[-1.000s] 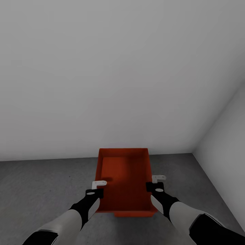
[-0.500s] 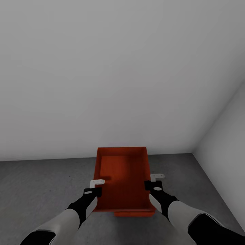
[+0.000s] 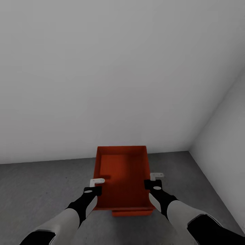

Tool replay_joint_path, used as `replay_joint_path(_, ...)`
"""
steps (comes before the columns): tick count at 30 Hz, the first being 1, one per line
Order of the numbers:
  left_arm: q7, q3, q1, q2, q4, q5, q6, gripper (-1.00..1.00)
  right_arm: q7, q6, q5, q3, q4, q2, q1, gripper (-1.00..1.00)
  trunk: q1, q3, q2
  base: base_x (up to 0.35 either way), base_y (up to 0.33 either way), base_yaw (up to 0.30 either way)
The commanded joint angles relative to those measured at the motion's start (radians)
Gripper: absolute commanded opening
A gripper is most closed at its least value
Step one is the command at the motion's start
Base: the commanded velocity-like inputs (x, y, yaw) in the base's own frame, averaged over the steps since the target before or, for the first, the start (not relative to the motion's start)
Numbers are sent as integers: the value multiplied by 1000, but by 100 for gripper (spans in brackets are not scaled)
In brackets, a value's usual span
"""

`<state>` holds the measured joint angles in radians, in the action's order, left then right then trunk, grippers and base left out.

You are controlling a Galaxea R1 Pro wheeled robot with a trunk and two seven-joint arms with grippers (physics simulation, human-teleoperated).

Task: Move the two storage containers from the living room to the garage. In the garage, place one container on the floor and stack the other container on top of it (either order is fine).

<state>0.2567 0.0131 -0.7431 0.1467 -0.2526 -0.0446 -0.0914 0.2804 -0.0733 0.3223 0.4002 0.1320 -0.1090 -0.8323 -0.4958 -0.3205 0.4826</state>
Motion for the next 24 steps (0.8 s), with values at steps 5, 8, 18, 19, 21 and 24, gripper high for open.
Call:
replay_joint_path(5,6,7,-1,-1,-7,-3,-7,-100,3,-2,-23,-24,-9,3,-1,-100,0,-5,2,0,0,-199)
replay_joint_path(8,33,18,-1,-1,-7,-3,-7,-100,3,-2,276,266,-28,34,-1,-100,0,-7,2,0,0,-198)
replay_joint_path(18,33,18,-1,-1,-7,-3,-7,-100,4,-2,276,266,-28,35,-1,-100,0,-9,2,0,0,-66)
replay_joint_path(19,33,18,-1,-1,-7,-3,-7,-100,4,-2,276,266,-28,35,-1,-100,0,-9,2,0,0,-4)
replay_joint_path(21,32,18,-1,-1,-7,-3,-7,-100,6,-2,276,266,-28,35,-1,-100,0,-9,2,0,0,-2)
replay_joint_path(24,32,18,-1,-1,-7,-3,-7,-100,10,-3,276,266,-28,35,-1,-100,0,-9,2,0,0,0)
